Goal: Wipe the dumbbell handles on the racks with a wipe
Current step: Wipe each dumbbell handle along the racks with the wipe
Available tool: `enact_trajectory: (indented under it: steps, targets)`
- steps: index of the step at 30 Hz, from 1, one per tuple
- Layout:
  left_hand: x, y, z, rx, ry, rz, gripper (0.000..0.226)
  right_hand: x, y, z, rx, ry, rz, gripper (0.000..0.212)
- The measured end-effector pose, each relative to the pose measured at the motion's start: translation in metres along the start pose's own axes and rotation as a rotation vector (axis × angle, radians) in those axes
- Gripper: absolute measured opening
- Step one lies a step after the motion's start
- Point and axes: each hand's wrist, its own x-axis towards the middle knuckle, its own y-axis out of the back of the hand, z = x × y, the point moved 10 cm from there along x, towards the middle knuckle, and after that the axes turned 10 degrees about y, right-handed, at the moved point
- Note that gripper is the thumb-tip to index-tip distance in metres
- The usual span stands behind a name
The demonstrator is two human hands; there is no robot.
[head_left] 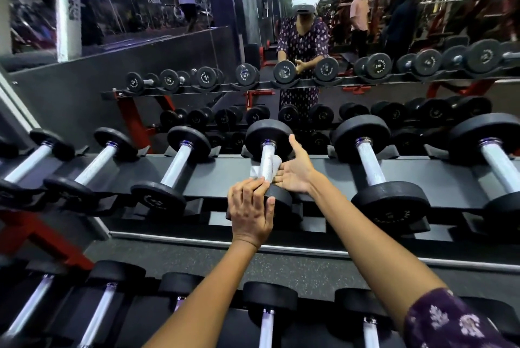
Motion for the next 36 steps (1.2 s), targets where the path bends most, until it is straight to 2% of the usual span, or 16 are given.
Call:
enact_trajectory:
  steps: [4,7,9,12,14,18,20,22,24,28,29,31,33,36]
  targets:
    - [0.002,-0.002,-0.001,0.003,0.007,-0.002,0.035,-0.003,0.002,-0.005,0.137,0.065,0.021,0.101]
    - [0.001,0.002,0.0,-0.002,0.001,0.016,0.035,-0.001,0.007,0.015,-0.093,-0.022,0.02,0.086]
    - [0.001,0.003,0.001,-0.006,-0.007,0.028,0.035,0.002,0.018,0.024,-0.138,-0.07,-0.008,0.077]
    - [0.003,0.004,0.002,0.001,-0.005,0.029,0.036,0.005,0.024,0.015,-0.008,-0.01,0.074,0.037]
    - [0.003,0.004,0.002,0.002,-0.003,0.023,0.037,0.001,0.025,0.007,-0.157,0.074,0.126,0.021]
    - [0.001,0.004,0.001,-0.005,-0.002,0.03,0.036,-0.012,0.028,0.008,-0.574,0.08,0.093,0.019]
    - [0.002,0.004,0.001,-0.004,0.005,0.027,0.036,-0.008,0.029,-0.003,-0.617,0.133,0.171,0.026]
    - [0.002,0.003,0.001,0.0,0.013,0.022,0.037,-0.001,0.026,-0.011,-0.535,0.183,0.237,0.032]
    - [0.001,0.003,0.001,0.001,0.014,0.015,0.037,0.002,0.024,-0.016,-0.594,0.199,0.28,0.035]
    - [0.002,0.003,0.001,-0.001,0.022,0.019,0.038,0.0,0.026,-0.03,-1.049,0.176,0.37,0.045]
    - [0.003,0.003,0.001,-0.005,0.024,0.02,0.038,0.001,0.021,-0.038,-1.123,0.228,0.399,0.043]
    - [0.003,0.004,0.003,-0.015,0.018,0.017,0.038,-0.001,0.003,-0.064,-1.22,0.446,0.439,0.043]
    - [0.003,0.005,0.003,-0.025,0.018,0.008,0.037,-0.008,-0.019,-0.08,-1.339,0.615,0.4,0.052]
    - [0.002,0.002,0.003,-0.036,0.025,-0.015,0.035,-0.014,-0.039,-0.072,-1.643,0.682,0.184,0.033]
